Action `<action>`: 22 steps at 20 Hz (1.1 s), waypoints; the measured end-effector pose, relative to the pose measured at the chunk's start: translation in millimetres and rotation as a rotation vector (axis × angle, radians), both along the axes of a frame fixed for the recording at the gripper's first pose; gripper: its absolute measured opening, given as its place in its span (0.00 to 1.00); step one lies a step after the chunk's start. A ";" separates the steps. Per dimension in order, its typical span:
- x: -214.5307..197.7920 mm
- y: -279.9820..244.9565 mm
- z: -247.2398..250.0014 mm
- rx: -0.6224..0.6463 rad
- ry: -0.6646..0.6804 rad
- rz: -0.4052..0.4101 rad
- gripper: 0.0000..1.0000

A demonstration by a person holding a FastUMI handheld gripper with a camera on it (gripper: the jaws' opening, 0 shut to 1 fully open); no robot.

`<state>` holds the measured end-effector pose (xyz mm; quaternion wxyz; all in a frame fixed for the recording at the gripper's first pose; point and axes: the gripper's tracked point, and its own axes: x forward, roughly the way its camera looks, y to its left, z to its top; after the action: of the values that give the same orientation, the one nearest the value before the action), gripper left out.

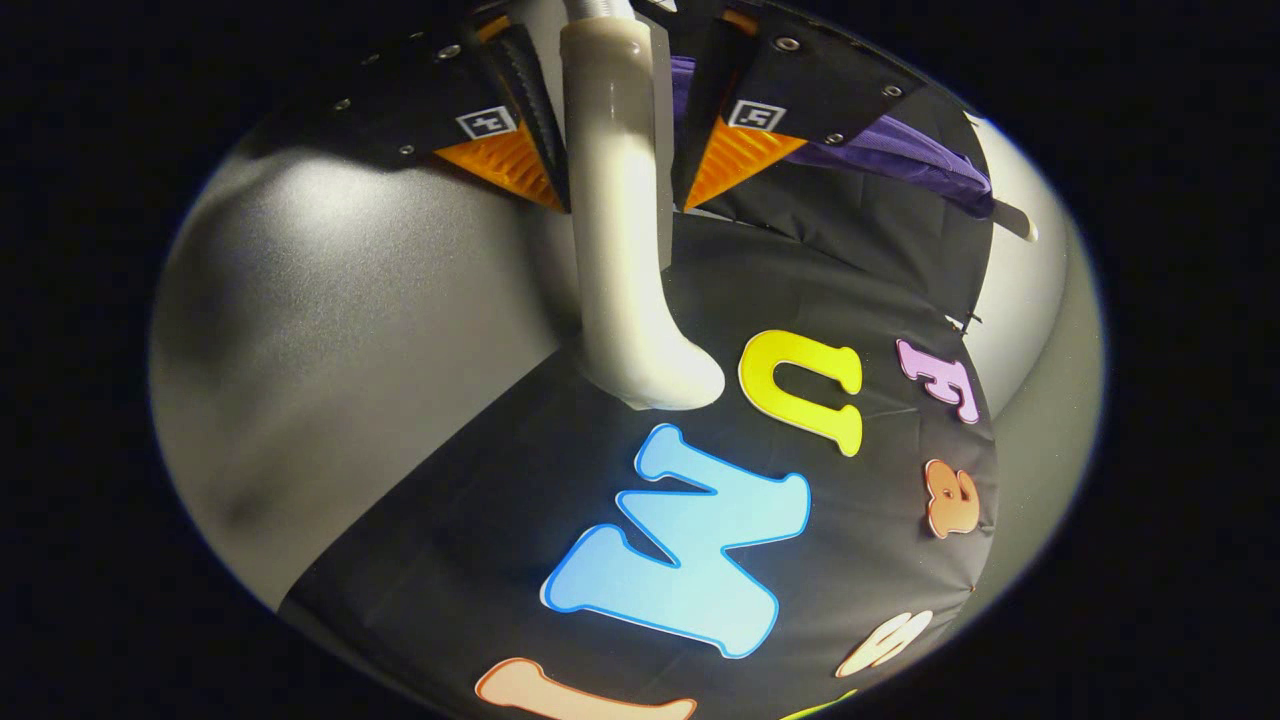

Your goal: Iron the clothes twice with a garment steamer, once on the left side and once on the right side.

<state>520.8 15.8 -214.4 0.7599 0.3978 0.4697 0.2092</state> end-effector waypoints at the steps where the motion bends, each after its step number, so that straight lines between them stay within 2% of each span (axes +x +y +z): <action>1: 1.7 -3.3 0.0 0.003 0.010 -0.006 0.52; 2: 1.7 0.9 -1.4 0.005 0.012 -0.019 0.43; 7: 0.5 0.1 1.8 -0.028 0.016 -0.036 0.35; 12: -1.5 -0.3 16.1 -0.196 -0.088 -0.055 0.35; 17: -34.5 6.5 55.0 -0.188 -0.157 -0.039 0.35; 22: -75.8 12.7 99.0 -0.161 -0.229 -0.074 0.35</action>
<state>445.0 28.5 -115.4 0.8450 0.3261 0.3805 0.1867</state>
